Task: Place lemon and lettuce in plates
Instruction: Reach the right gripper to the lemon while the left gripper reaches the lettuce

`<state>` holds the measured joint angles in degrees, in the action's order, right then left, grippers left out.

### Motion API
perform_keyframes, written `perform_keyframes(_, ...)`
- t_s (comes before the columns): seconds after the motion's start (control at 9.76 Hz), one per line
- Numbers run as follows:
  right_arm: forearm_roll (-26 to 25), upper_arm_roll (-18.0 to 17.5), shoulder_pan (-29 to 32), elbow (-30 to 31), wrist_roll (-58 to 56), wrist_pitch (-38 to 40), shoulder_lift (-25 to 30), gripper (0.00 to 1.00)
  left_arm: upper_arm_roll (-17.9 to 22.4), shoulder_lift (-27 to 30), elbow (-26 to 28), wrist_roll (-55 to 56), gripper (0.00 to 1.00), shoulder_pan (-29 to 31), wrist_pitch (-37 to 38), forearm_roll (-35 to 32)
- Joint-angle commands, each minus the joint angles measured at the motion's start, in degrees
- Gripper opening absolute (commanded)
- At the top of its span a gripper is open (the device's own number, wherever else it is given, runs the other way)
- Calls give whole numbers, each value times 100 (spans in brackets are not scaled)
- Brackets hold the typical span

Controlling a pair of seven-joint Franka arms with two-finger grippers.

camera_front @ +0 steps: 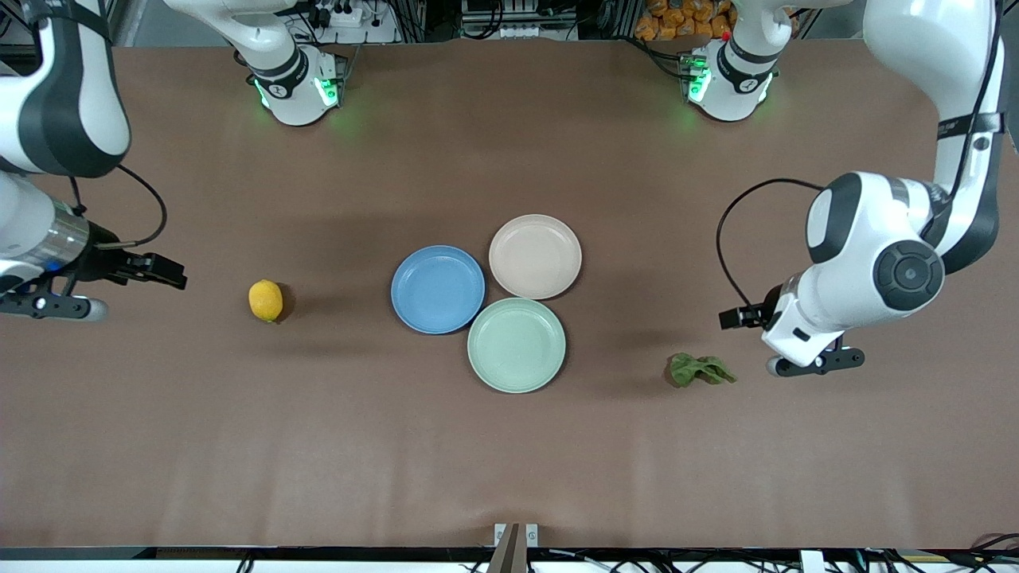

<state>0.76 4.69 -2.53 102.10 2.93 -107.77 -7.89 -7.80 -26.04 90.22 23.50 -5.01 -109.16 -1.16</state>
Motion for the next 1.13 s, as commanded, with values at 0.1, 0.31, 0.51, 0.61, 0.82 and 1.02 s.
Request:
perform_keyframes(0.1, 56, -30, -54, 739, 15, -708, 130, 100, -2, -480, -163, 621, 100, -52, -447, -305)
perform_keyframes(0.31, 56, -30, -124, 1108, 15, -1103, 139, 100, -2, -709, -163, 787, 100, -44, -763, -437)
perform_keyframes(0.51, 56, -30, -134, 1627, 15, -1718, 165, 100, -2, -963, -172, 963, 100, -44, -1228, -526)
perform_keyframes(0.61, 64, -30, -125, 1881, 15, -2008, 165, 100, -2, -1130, -207, 1251, 100, -61, -1466, -534)
perform_keyframes(0.82, 64, -30, -116, 2181, 15, -2335, 95, 100, -2, -1455, -277, 1630, 100, -87, -2028, -535)
perform_keyframes(1.02, 56, -30, -116, 2340, 15, -2572, -106, 100, -2, -1580, -277, 1676, 100, -149, -2294, -543)
